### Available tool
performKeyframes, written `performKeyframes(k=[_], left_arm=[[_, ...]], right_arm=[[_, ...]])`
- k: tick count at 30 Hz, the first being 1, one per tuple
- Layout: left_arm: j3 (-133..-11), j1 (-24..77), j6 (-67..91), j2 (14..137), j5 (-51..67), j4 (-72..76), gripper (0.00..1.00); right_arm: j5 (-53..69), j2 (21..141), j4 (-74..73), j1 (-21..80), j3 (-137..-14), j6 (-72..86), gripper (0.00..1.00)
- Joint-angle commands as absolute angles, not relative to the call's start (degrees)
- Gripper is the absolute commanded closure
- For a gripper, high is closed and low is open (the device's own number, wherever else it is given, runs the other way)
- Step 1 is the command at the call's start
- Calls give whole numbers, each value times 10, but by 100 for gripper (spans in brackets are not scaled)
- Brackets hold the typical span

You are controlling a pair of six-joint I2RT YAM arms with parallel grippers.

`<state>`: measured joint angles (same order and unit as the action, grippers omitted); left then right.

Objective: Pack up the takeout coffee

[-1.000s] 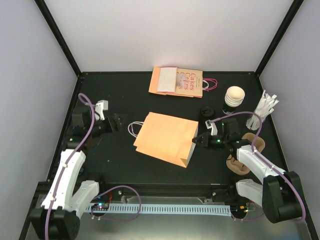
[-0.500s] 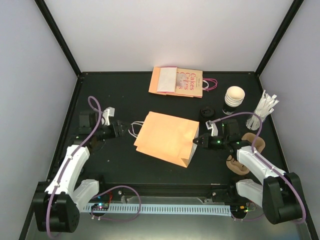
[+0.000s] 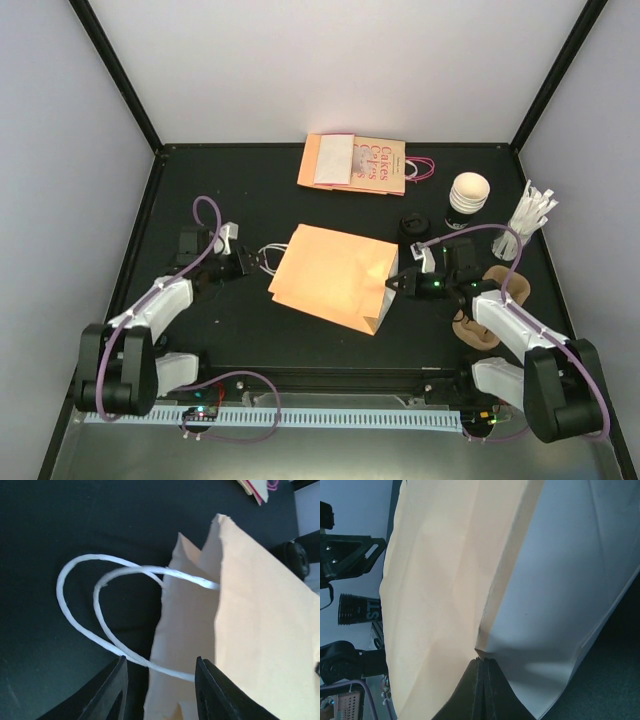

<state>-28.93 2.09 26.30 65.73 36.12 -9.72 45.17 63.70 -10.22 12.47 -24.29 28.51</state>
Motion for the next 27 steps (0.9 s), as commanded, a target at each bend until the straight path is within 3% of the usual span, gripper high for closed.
performKeyframes(k=[1, 7, 27], left_arm=[[-296, 31, 246, 711, 332, -11, 61], [-308, 45, 218, 779, 322, 30, 63], [-412, 136, 187, 884, 88, -20, 56]], right_arm=[[431, 652, -117, 121, -226, 279, 99], [431, 652, -116, 122, -227, 281, 99], [435, 643, -122, 121, -232, 281, 99]])
